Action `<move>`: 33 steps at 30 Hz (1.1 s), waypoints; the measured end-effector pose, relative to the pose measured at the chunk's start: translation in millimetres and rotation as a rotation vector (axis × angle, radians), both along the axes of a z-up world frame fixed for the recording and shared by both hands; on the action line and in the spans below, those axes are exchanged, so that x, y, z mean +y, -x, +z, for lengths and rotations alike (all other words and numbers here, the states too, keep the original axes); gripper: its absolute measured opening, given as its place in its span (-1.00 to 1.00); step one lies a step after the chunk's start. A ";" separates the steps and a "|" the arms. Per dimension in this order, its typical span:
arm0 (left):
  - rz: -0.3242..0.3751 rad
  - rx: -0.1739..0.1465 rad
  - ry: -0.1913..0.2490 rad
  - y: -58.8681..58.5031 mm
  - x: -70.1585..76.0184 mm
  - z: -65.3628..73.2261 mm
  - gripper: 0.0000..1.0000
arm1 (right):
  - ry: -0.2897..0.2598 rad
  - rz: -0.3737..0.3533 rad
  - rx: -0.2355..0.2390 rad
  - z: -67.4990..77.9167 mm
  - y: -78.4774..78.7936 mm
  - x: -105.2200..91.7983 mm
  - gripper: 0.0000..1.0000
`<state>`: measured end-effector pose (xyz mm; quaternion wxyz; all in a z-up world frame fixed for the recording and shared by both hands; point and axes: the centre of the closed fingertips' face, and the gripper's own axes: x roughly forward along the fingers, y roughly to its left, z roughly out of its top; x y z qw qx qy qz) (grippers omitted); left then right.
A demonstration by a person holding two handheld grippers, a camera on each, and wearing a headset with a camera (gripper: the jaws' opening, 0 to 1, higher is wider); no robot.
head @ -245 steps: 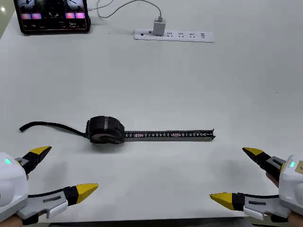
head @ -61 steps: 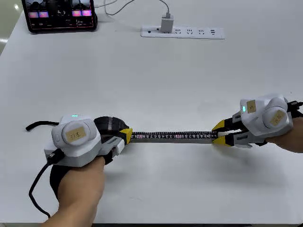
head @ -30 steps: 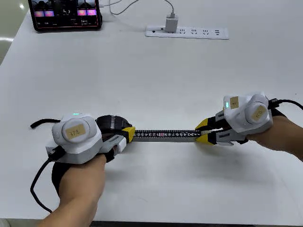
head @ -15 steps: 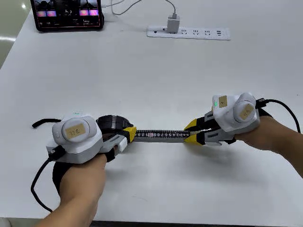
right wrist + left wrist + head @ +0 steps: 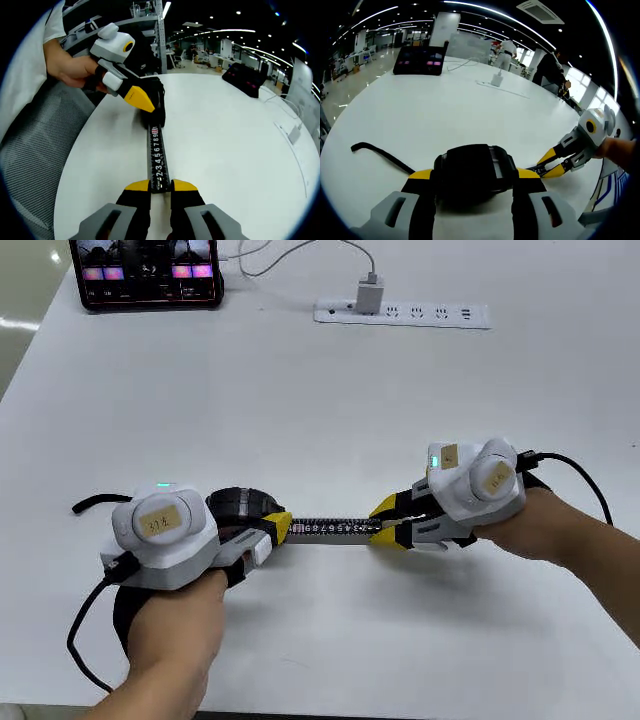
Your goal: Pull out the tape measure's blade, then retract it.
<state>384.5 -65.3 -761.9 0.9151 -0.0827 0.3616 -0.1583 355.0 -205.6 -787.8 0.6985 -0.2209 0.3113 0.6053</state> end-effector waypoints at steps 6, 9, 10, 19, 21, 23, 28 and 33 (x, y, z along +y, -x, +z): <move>0.004 0.003 0.010 0.0 0.1 0.3 0.14 | -0.015 0.006 -0.002 0.4 -2.3 12.3 -0.79; 0.006 0.004 0.009 0.0 0.0 0.0 0.14 | -0.018 0.013 -0.004 -0.5 -2.5 19.7 -0.79; 0.005 0.004 0.010 -0.1 0.0 0.0 0.14 | -0.017 0.015 -0.006 -1.1 -2.7 21.1 -0.79; 0.001 0.002 0.010 0.3 -0.4 -0.2 0.14 | -0.040 0.021 0.000 -1.9 -3.5 39.8 -0.79; 0.001 0.002 0.009 0.2 -0.3 -0.3 0.14 | -0.042 0.024 -0.001 -2.3 -4.1 43.0 -0.79; 0.000 0.003 0.009 -0.1 0.0 -0.7 0.14 | -0.047 0.026 -0.001 -2.3 -4.3 47.7 -0.79; -0.001 0.004 0.008 -0.7 0.3 -1.6 0.14 | -0.053 0.034 0.001 -2.9 -5.2 59.1 -0.79; 0.000 0.003 0.012 -0.8 0.5 -1.9 0.14 | -0.064 0.041 0.006 -1.9 -6.4 70.8 -0.79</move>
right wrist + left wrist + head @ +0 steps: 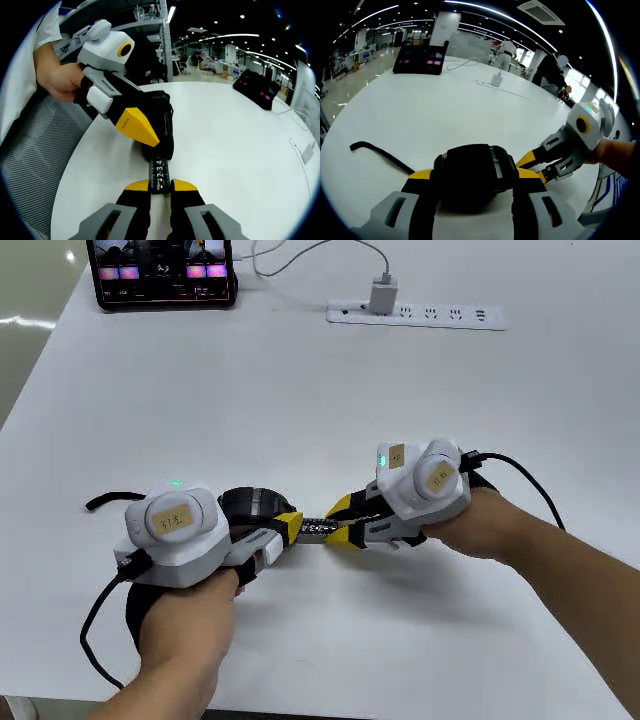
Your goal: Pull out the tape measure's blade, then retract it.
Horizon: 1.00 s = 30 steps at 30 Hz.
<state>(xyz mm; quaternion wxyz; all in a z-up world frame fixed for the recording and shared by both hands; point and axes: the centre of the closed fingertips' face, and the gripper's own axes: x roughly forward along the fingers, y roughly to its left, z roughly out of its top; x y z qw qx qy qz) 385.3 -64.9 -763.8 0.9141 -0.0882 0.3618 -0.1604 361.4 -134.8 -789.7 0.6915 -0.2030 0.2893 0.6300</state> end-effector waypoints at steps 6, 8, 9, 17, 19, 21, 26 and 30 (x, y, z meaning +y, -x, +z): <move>0.001 0.000 0.003 -0.4 -0.1 -0.1 0.15 | -0.005 0.009 -0.003 0.4 -0.4 9.6 -0.79; 0.001 0.000 0.003 -0.4 -0.2 -0.1 0.15 | -0.008 0.009 -0.003 0.4 -0.6 11.0 -0.79; 0.003 0.000 0.004 -0.4 -0.1 -0.1 0.15 | -0.009 0.009 -0.003 0.7 -0.8 12.1 -0.79; 0.002 -0.003 0.007 -0.3 -0.1 -0.2 0.15 | -0.026 -0.004 -0.005 0.8 -1.5 21.7 -0.79; 0.003 -0.001 0.010 -0.3 -0.2 -0.1 0.15 | -0.029 -0.005 -0.005 0.8 -2.4 23.4 -0.78; 0.003 0.000 0.011 -0.2 -0.1 0.0 0.15 | -0.030 -0.003 -0.007 0.7 -2.5 25.2 -0.78; 0.004 -0.001 0.012 -0.3 -0.1 0.2 0.15 | -0.029 0.002 -0.008 0.6 -2.5 26.1 -0.78; 0.002 0.000 0.014 -0.5 -0.2 -0.1 0.16 | -0.030 -0.001 -0.011 0.6 -2.2 26.0 -0.78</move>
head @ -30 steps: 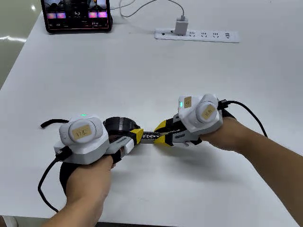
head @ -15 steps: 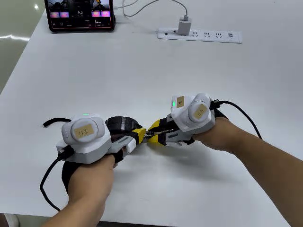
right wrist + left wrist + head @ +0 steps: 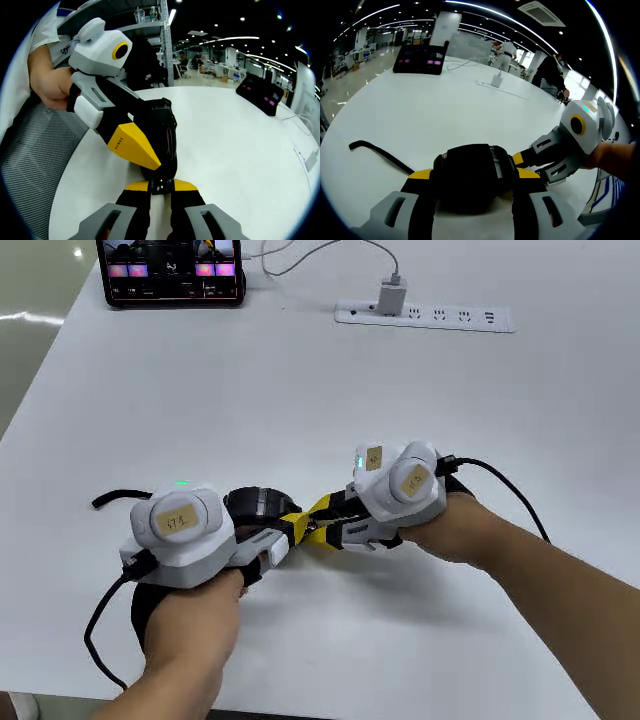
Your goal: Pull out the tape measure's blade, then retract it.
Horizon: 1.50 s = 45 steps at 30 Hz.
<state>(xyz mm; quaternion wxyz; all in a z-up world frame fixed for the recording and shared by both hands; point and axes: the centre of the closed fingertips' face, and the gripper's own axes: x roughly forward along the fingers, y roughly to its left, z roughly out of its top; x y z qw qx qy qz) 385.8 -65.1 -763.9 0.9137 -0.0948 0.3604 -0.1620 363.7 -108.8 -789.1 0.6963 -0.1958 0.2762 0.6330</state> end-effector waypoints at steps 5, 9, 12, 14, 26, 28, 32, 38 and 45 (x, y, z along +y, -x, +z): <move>-0.011 -0.007 0.001 -0.1 -0.8 0.0 0.18 | -0.001 -0.008 0.002 -0.1 0.7 0.4 -0.76; -0.027 -0.012 -0.010 0.0 -1.1 -0.1 0.19 | 0.012 -0.009 -0.002 -0.7 2.4 0.9 -0.75; -0.028 -0.013 -0.015 -0.4 -1.4 -0.4 0.20 | 0.018 -0.015 0.002 -1.1 2.8 -0.2 -0.72; -0.032 -0.005 -0.016 -0.2 -1.6 -0.7 0.21 | 0.019 -0.031 0.005 0.4 1.3 -2.0 -0.63; -0.040 -0.016 -0.033 -1.0 -0.7 2.2 0.21 | 0.004 -0.064 0.026 5.7 3.7 -3.9 -0.51; -0.043 -0.015 -0.035 0.0 0.0 3.5 0.20 | 0.003 -0.072 0.025 7.6 4.3 -4.5 -0.46; -0.041 -0.014 -0.029 1.0 0.4 4.0 0.18 | -0.004 -0.096 0.040 8.2 2.9 -5.3 -0.37; -0.043 -0.019 -0.019 2.0 -1.3 5.9 0.22 | -0.007 -0.095 0.043 9.9 3.5 -4.5 -0.34; -0.069 -0.028 0.005 6.0 -3.6 10.2 0.30 | -0.023 -0.124 0.039 20.8 5.9 -10.2 -0.28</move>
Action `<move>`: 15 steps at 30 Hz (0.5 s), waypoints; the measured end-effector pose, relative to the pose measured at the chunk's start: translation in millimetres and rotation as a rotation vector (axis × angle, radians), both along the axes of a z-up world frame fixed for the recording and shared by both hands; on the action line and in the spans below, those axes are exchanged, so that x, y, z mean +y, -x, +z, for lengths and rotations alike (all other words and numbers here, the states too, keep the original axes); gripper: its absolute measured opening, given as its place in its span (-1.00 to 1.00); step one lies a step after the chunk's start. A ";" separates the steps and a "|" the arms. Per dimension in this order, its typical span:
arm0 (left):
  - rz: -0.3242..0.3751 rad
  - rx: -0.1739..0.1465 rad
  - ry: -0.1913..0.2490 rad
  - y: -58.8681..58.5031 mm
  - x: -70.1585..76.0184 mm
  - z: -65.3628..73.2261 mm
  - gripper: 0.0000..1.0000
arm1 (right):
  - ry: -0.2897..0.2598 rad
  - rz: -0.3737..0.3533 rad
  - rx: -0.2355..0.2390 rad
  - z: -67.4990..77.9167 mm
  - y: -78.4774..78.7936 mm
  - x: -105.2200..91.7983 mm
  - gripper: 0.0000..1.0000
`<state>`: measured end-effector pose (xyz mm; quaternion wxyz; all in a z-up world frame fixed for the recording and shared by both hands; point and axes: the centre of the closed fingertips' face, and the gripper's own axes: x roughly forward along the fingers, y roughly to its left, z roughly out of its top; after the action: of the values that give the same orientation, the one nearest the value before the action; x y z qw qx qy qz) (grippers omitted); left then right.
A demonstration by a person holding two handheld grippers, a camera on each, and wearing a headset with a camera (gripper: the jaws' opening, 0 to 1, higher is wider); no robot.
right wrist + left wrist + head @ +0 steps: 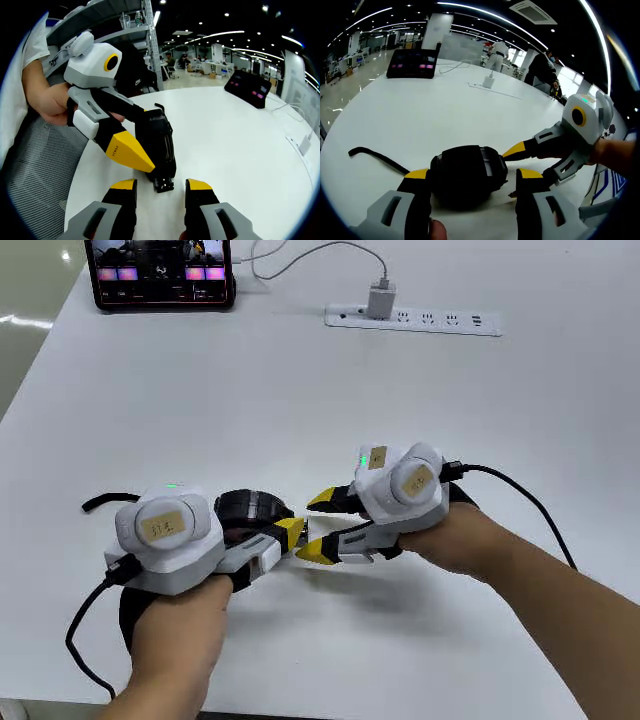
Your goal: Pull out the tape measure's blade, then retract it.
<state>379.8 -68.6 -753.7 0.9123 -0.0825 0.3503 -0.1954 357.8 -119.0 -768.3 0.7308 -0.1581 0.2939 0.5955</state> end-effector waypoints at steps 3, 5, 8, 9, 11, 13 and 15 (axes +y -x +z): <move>-0.014 -0.009 0.008 2.1 -0.9 3.8 0.33 | -0.001 -0.018 -0.007 4.0 0.3 -3.3 -0.21; -0.032 -0.020 0.008 2.5 -1.3 5.7 0.35 | -0.004 -0.038 -0.020 7.4 -0.9 -6.1 -0.17; -0.052 -0.029 0.007 4.4 -0.3 8.9 0.35 | -0.014 -0.060 -0.022 11.6 0.2 -8.8 -0.10; -0.061 -0.028 0.009 5.6 -0.1 10.4 0.36 | -0.009 -0.067 -0.017 12.0 1.1 -10.5 -0.09; -0.083 -0.031 0.004 8.0 -0.1 13.2 0.36 | -0.009 -0.076 -0.024 15.3 2.4 -12.1 -0.06; -0.108 -0.037 -0.004 10.2 -0.8 15.5 0.38 | -0.008 -0.084 -0.028 17.2 3.5 -13.7 -0.01; -0.131 -0.046 -0.013 12.5 0.2 19.0 0.37 | -0.007 -0.095 -0.037 19.5 4.3 -16.0 0.02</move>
<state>367.3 -68.4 -734.6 0.9059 -0.0490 0.3351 -0.2543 353.5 -135.0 -748.7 0.7642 -0.1522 0.2854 0.5580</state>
